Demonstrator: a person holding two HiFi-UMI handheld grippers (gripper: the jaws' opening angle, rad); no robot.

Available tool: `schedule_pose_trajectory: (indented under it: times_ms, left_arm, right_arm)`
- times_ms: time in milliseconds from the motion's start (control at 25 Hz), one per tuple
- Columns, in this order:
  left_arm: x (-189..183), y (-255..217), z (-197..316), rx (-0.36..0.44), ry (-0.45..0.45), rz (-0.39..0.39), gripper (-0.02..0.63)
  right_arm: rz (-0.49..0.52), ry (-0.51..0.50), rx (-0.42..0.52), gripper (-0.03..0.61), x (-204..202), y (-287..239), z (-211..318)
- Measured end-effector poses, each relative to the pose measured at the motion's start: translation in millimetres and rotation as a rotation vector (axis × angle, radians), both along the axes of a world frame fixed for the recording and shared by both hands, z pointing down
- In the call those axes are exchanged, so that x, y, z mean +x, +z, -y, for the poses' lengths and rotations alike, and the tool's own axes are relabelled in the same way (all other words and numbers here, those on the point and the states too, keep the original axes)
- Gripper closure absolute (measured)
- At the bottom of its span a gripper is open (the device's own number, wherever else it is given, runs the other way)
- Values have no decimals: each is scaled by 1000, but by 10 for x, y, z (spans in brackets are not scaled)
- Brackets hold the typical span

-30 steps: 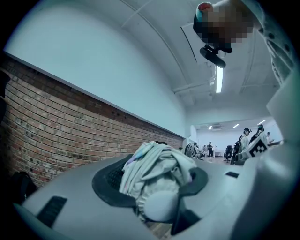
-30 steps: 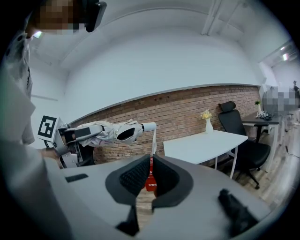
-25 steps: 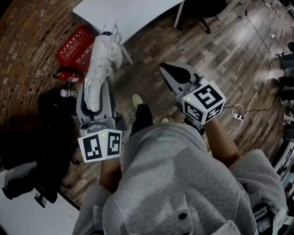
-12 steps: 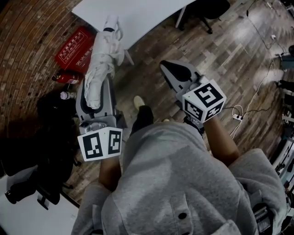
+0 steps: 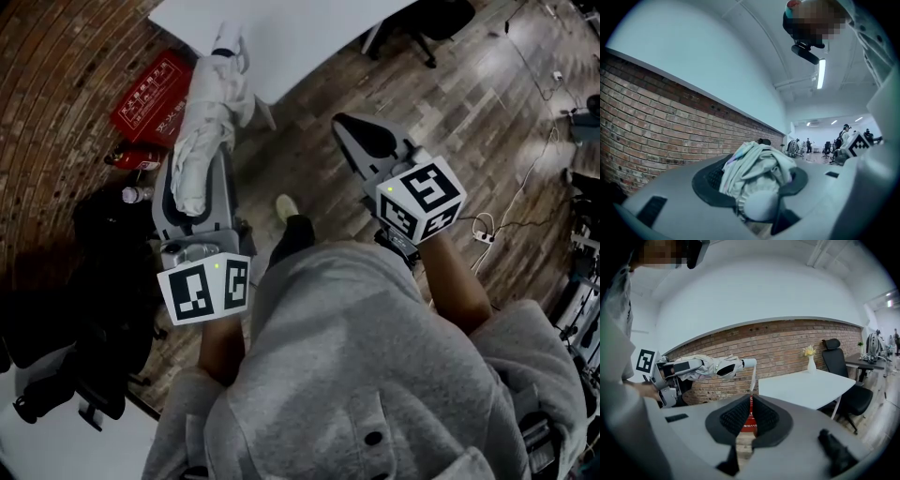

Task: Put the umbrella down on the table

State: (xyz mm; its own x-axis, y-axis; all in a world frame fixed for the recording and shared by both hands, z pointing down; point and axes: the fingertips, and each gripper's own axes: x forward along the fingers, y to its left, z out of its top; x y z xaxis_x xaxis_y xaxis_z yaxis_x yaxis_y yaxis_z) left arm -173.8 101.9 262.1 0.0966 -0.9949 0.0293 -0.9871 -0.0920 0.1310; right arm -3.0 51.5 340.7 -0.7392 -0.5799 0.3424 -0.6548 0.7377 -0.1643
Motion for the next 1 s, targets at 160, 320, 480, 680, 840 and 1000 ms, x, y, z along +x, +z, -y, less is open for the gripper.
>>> schedule_pose_trajectory:
  times_ms: [160, 320, 480, 680, 840, 1000]
  left_arm:
    - [-110, 34, 144, -4, 14, 13, 387]
    - [-204, 68, 291, -12, 29, 10, 387]
    - [-316, 81, 421, -13, 39, 12, 387]
    - [-418, 75, 556, -8, 53, 7, 387]
    - [-498, 72, 619, -5, 66, 5, 387]
    - [-590, 94, 647, -6, 73, 0, 387]
  right_arm:
    - [-14, 7, -1, 546, -123, 17, 135]
    - [-18, 15, 0, 546, -233, 25, 281]
    - [-21, 19, 3, 546, -360, 35, 406]
    - [-18, 30, 5, 546, -473, 43, 509]
    - [-16, 39, 7, 546, -564, 40, 565]
    - [-24, 42, 10, 546, -660, 46, 589]
